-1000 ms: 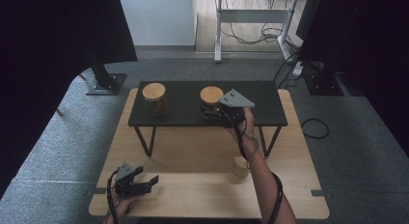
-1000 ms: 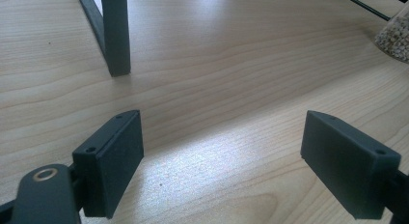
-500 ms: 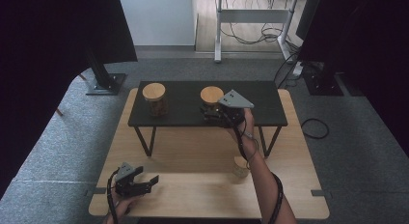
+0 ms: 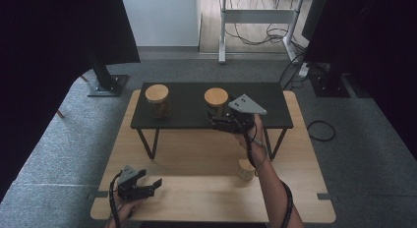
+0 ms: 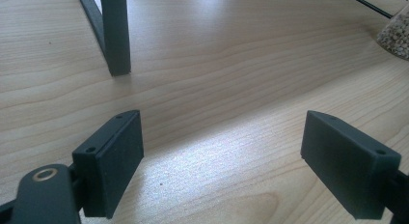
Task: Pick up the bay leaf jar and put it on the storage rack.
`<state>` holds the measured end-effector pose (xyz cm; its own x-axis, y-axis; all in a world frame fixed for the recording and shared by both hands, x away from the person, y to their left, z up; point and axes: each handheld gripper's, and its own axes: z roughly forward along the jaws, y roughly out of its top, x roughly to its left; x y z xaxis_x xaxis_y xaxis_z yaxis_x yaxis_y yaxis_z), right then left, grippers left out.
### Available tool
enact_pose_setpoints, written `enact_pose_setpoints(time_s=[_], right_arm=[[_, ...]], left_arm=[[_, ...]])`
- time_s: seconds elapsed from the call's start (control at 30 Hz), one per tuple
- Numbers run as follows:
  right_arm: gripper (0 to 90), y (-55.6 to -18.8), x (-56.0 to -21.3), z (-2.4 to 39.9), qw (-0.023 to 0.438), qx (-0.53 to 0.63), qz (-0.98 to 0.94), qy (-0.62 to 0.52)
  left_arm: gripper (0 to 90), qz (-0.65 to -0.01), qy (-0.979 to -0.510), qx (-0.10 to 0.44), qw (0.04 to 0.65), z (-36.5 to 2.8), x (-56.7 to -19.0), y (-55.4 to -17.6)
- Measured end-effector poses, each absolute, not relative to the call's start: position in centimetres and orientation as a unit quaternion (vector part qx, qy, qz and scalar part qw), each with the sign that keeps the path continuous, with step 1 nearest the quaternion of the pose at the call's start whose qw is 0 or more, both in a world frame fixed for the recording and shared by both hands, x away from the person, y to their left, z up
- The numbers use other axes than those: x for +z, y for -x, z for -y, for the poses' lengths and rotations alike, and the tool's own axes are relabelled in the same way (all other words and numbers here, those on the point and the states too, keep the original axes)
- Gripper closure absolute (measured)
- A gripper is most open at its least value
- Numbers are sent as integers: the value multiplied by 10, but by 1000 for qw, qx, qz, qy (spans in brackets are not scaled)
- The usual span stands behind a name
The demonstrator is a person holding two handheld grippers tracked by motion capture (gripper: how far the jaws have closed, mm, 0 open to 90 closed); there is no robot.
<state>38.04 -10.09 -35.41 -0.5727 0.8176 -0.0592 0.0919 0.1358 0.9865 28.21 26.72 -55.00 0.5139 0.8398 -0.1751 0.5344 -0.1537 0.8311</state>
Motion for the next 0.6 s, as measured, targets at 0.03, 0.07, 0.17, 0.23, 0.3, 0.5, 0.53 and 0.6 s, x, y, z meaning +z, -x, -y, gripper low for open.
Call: enact_pose_setpoints(time_s=[0.03, 0.07, 0.17, 0.23, 0.3, 0.5, 0.53, 0.6], right_arm=[[106, -379, -355, 102, 317, 569, -681, -334], [106, -377, -355, 103, 316, 571, -680, -334], [106, -373, -356, 105, 312, 578, -677, -334], [106, -369, -357, 107, 310, 581, -675, -331], [106, -363, -356, 110, 311, 584, -675, -327], [110, -349, -359, 122, 305, 597, -668, -322], [110, -347, -359, 123, 304, 598, -668, -322], [110, -344, -361, 126, 302, 601, -666, -322]], left_arm=[[144, -464, -741, 168, 456, -267, -550, -282], [144, -464, -741, 168, 456, -267, -550, -282], [144, -464, -740, 168, 456, -267, -550, -282], [144, -464, -741, 168, 456, -267, -550, -282], [144, -464, -741, 168, 455, -267, -550, -282], [143, -465, -741, 171, 454, -267, -550, -282], [143, -465, -741, 171, 453, -267, -550, -282], [143, -465, -741, 171, 453, -267, -550, -282]])
